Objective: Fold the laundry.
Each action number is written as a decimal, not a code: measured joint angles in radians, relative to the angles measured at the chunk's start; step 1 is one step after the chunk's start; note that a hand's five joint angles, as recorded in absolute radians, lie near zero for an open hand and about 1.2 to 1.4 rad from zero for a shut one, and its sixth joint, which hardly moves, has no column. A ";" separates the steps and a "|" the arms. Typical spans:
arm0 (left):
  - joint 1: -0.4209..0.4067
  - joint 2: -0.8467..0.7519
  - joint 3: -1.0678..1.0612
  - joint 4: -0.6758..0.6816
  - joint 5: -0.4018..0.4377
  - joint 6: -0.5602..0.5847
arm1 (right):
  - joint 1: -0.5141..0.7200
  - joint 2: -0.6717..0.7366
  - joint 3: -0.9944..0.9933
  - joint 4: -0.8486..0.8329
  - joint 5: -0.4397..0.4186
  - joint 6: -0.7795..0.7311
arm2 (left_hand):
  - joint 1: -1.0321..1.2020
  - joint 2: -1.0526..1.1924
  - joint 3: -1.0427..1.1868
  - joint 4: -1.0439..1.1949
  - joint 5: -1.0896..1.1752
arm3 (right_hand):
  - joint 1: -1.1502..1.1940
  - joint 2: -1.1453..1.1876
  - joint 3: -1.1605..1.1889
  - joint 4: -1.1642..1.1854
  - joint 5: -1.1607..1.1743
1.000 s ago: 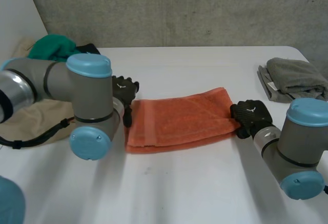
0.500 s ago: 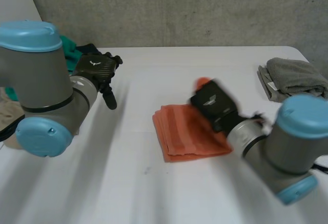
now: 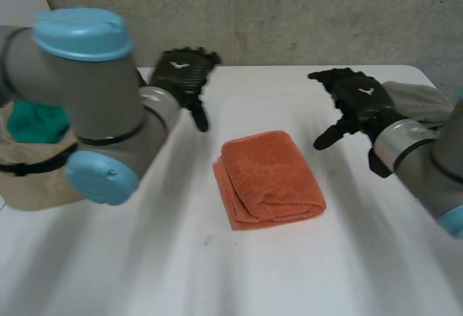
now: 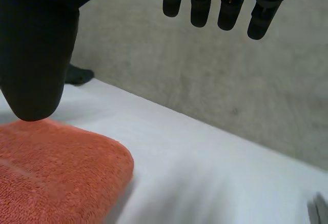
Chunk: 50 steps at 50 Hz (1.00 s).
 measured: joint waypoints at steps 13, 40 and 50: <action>-0.172 -0.353 0.387 -0.263 0.007 -0.188 | -0.085 0.203 -0.206 0.287 -0.167 -0.046 | 0.000 0.000 0.000 0.000 0.000 | 0.000 0.000 0.000 0.000 0.000; -0.174 -0.410 0.405 -0.468 -0.302 -0.027 | 0.028 0.368 -0.314 0.366 -0.093 -0.383 | -0.029 -0.008 0.000 0.000 0.000 | -0.014 -0.016 0.000 0.000 0.000; -0.133 -0.173 0.338 -0.408 -0.190 0.023 | 0.094 0.149 -0.123 0.183 0.018 -0.467 | -0.029 -0.008 0.000 0.000 0.000 | -0.014 -0.016 0.000 0.000 0.000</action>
